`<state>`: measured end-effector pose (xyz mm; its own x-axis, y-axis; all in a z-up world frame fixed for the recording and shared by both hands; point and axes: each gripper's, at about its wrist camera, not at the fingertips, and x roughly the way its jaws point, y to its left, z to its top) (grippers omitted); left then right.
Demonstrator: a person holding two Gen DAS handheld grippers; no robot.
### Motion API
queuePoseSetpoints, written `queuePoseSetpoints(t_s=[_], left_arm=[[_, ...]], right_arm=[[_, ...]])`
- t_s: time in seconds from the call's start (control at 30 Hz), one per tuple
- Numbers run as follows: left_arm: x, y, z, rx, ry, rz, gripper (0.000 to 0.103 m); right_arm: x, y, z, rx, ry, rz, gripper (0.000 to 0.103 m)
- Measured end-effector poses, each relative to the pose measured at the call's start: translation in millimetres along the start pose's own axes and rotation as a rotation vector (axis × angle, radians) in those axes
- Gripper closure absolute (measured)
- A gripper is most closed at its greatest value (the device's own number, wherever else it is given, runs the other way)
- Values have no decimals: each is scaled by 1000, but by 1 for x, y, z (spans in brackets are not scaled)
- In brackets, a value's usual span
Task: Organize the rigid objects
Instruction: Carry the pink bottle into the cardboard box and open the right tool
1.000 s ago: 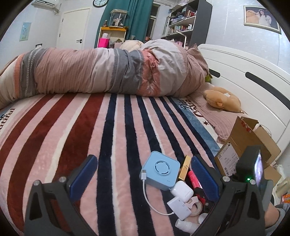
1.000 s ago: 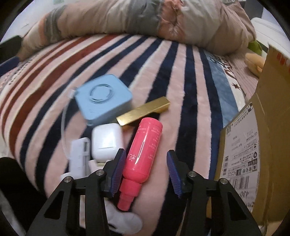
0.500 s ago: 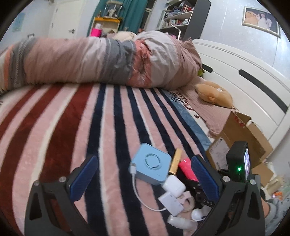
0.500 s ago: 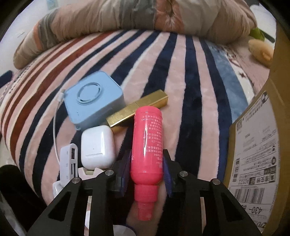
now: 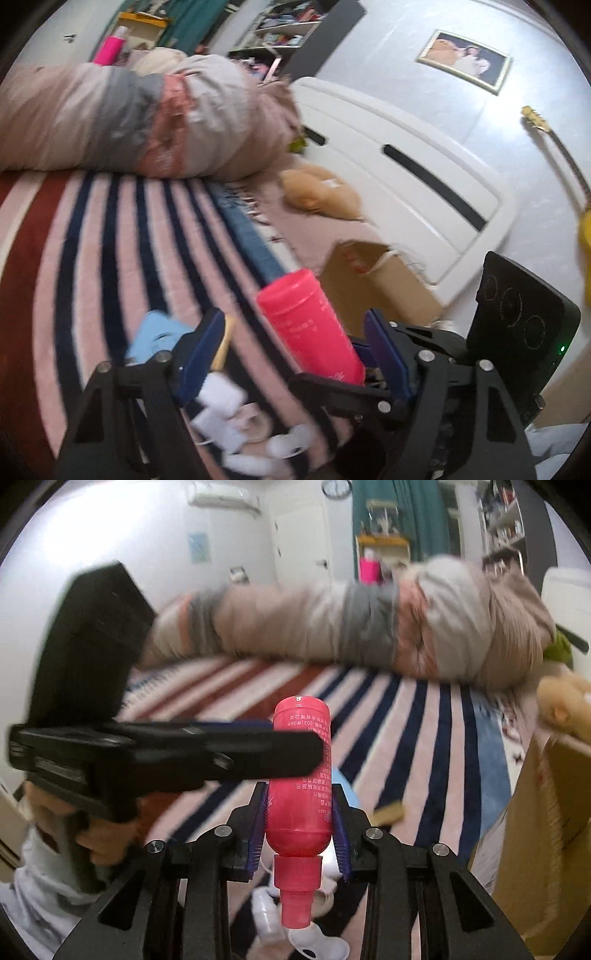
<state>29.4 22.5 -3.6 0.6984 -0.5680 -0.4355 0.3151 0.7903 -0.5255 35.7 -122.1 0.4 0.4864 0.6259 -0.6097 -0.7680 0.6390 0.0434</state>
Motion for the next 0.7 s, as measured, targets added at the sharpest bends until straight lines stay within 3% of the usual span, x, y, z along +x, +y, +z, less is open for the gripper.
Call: queuePoseSetpoints(t_s=[0.07, 0.3, 0.43, 0.57, 0.7], left_arm=[[2, -20, 10, 32, -9, -1, 59], [25, -111, 41, 253, -31, 51, 65], [63, -162, 51, 356, 6, 49, 67], [116, -194, 49, 418, 90, 38, 67], [172, -205, 38, 441, 207, 54, 67]], right_arm=[[-18, 0, 5, -18, -48, 5, 75], [-72, -35, 10, 26, -140, -33, 75], [-105, -71, 2, 78, -184, -89, 76], [-126, -114, -12, 143, -181, -156, 75], [-128, -155, -36, 214, -98, -200, 75]])
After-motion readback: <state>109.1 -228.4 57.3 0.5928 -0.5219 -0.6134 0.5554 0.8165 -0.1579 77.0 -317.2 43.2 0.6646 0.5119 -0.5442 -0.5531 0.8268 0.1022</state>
